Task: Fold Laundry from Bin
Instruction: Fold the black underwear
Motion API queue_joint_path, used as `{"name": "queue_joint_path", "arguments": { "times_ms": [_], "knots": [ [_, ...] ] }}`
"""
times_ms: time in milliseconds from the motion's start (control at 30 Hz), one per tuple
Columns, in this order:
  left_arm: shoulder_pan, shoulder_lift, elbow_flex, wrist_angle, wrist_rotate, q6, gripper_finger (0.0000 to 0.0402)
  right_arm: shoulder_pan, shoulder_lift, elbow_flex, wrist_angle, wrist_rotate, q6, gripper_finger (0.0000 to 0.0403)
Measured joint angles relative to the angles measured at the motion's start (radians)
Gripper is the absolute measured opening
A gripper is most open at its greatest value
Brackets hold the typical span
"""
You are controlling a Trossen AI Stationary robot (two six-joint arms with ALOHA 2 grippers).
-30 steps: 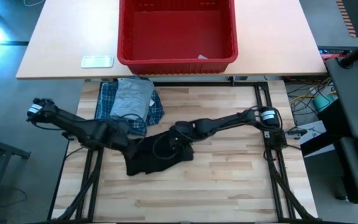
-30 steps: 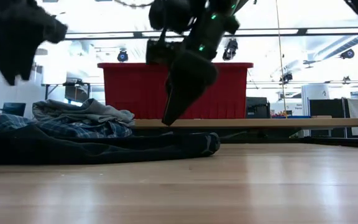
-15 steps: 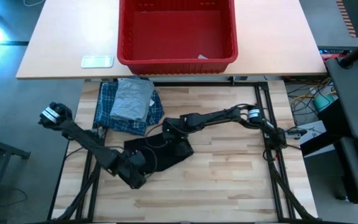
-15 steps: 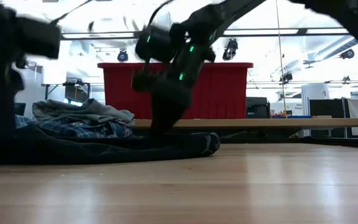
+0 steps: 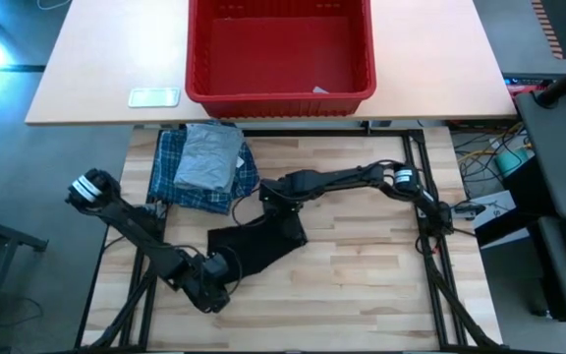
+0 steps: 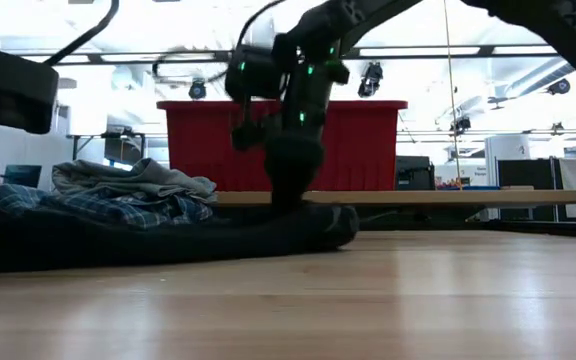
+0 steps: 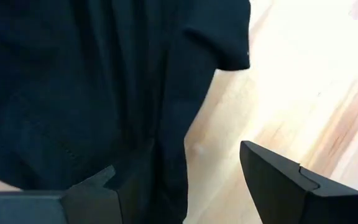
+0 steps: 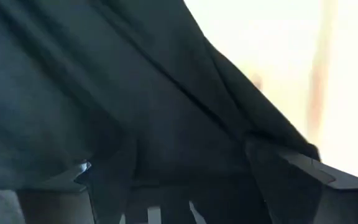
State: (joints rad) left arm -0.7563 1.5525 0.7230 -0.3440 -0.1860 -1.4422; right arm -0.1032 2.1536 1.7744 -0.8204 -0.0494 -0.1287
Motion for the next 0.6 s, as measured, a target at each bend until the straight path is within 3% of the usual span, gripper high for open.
{"name": "queue_joint_path", "arguments": {
  "times_ms": [233,400,600],
  "knots": [
    [0.021,-0.106,0.063,-0.187,-0.025,-0.010,0.0216,0.045,-0.077,0.001,0.005,-0.015,0.021,0.0302],
    [0.032,-0.221,0.074,-0.266,-0.076,-0.010,0.0216,0.053,-0.097,-0.008,0.019,-0.020,0.182,0.0304],
    [0.112,-0.349,0.015,-0.358,-0.235,0.049,0.0216,0.059,-0.075,-0.028,0.023,-0.028,0.384,0.0297]
  ]
}}
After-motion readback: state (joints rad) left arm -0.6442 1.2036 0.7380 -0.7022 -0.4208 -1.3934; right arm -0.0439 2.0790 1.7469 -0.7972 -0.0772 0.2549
